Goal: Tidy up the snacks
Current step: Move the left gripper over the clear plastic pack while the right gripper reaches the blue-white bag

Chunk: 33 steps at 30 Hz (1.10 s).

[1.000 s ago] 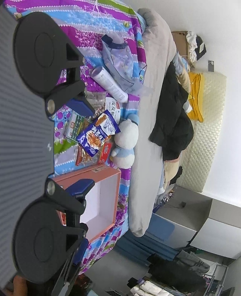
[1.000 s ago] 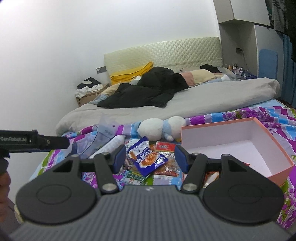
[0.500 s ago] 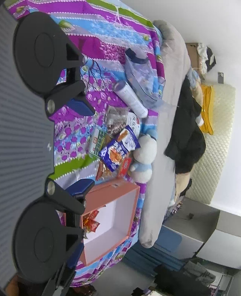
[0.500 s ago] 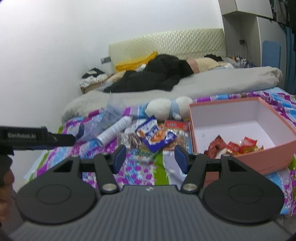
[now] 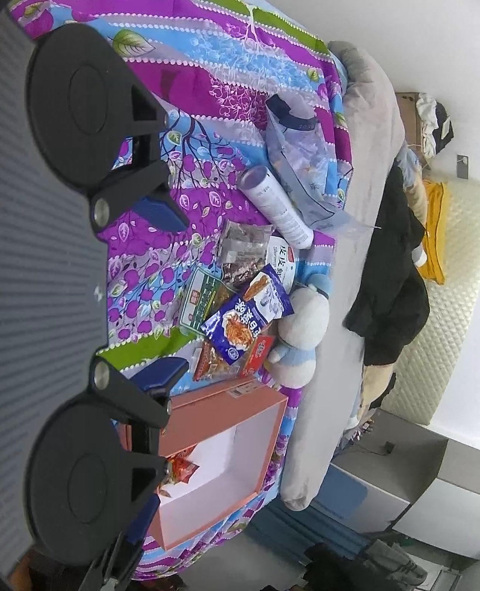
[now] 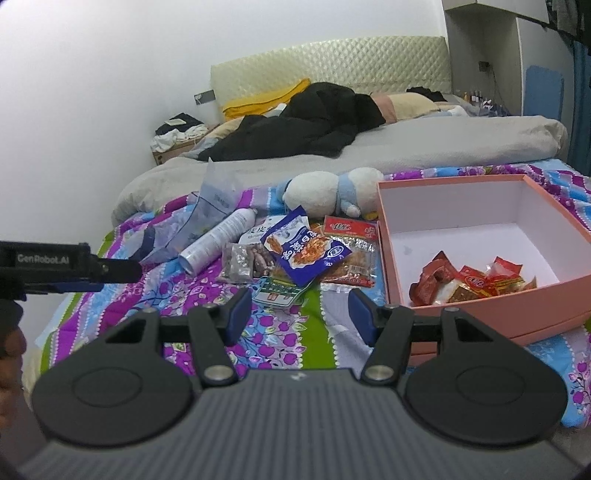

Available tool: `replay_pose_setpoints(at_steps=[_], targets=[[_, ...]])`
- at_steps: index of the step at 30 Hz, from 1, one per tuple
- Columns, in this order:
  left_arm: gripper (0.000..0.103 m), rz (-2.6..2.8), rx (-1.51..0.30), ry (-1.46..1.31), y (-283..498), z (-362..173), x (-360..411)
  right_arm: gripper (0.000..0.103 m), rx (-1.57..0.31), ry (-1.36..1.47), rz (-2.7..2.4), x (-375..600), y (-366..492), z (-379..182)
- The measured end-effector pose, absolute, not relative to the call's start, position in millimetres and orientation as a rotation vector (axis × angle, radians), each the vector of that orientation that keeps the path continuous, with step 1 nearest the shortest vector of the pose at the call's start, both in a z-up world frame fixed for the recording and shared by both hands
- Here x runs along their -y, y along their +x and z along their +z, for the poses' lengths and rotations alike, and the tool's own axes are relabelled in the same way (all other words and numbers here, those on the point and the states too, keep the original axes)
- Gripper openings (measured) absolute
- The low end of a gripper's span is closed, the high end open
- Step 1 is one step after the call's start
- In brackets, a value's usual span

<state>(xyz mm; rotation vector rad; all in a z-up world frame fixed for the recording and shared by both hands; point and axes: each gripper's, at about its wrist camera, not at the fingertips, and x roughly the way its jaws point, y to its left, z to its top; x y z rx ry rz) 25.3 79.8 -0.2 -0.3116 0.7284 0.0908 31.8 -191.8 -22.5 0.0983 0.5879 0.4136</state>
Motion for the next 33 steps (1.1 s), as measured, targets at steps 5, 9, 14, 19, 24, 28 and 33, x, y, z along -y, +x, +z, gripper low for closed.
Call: replay_pose_setpoints(at_steps=[5, 9, 14, 19, 24, 28, 33], targets=[[0.079, 0.110, -0.747, -0.318, 46, -11, -91, 0.060, -0.607, 0.083, 0.423, 181, 49, -29], [0.079, 0.129, -0.773, -0.319, 62, -23, -102, 0.060, -0.617, 0.072, 0.430, 172, 65, -36], [0.079, 0.149, -0.802, -0.347, 84, -43, -121, 0.060, -0.650, 0.050, 0.444, 156, 91, -47], [0.079, 0.171, -0.845, -0.374, 114, -72, -144, 0.060, -0.676, 0.025, 0.447, 139, 119, -61], [0.079, 0.174, -0.880, -0.374, 150, -100, -160, 0.060, -0.702, -0.026, 0.447, 122, 152, -78], [0.079, 0.164, -0.901, -0.352, 181, -120, -167, 0.060, -0.720, -0.080, 0.472, 108, 183, -93], [0.086, 0.134, -0.939, -0.337, 218, -142, -178, 0.087, -0.740, -0.169, 0.513, 88, 219, -111]])
